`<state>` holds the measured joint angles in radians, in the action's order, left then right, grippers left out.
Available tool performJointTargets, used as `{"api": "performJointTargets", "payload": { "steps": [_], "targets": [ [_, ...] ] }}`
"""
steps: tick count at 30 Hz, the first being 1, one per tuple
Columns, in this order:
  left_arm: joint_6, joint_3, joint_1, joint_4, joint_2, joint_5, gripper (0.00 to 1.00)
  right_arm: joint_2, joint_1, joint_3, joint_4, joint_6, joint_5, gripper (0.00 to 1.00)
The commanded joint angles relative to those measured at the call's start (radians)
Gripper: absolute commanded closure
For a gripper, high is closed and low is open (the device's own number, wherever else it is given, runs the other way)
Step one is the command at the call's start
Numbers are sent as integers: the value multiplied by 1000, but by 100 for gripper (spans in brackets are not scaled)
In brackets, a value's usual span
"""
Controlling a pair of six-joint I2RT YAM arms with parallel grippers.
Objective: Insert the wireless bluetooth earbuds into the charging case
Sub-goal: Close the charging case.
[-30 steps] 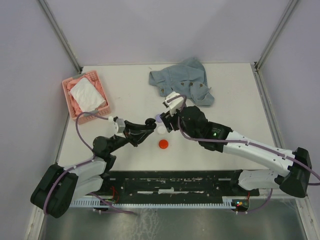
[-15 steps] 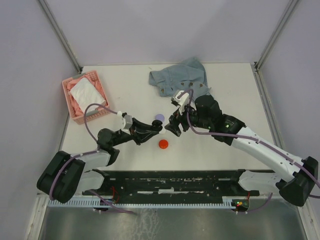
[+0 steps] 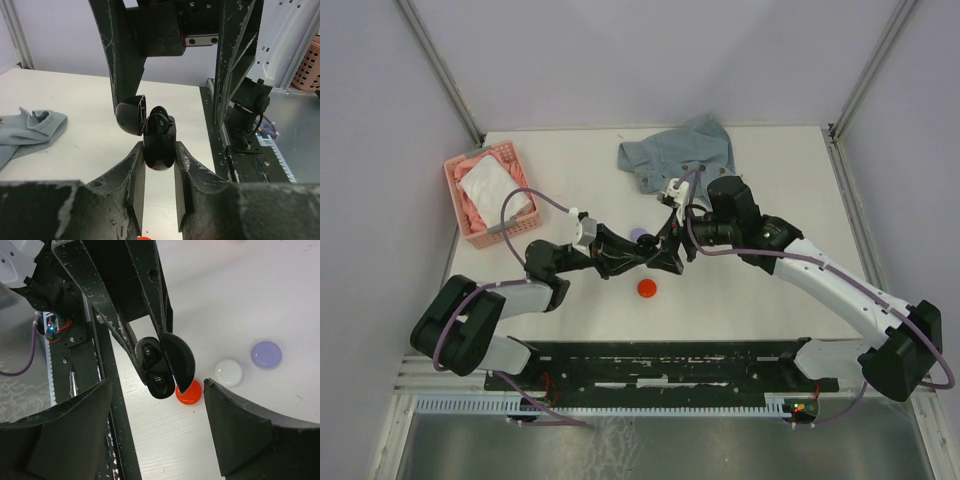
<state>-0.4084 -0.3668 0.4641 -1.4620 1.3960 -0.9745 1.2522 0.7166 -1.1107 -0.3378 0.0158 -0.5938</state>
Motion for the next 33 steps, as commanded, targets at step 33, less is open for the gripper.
{"api": "performJointTargets", "payload": {
  "steps": [33],
  "targets": [
    [-220,4,11,662,-159,469,97,-185,-14,171,158,-124,302,19]
  ]
}}
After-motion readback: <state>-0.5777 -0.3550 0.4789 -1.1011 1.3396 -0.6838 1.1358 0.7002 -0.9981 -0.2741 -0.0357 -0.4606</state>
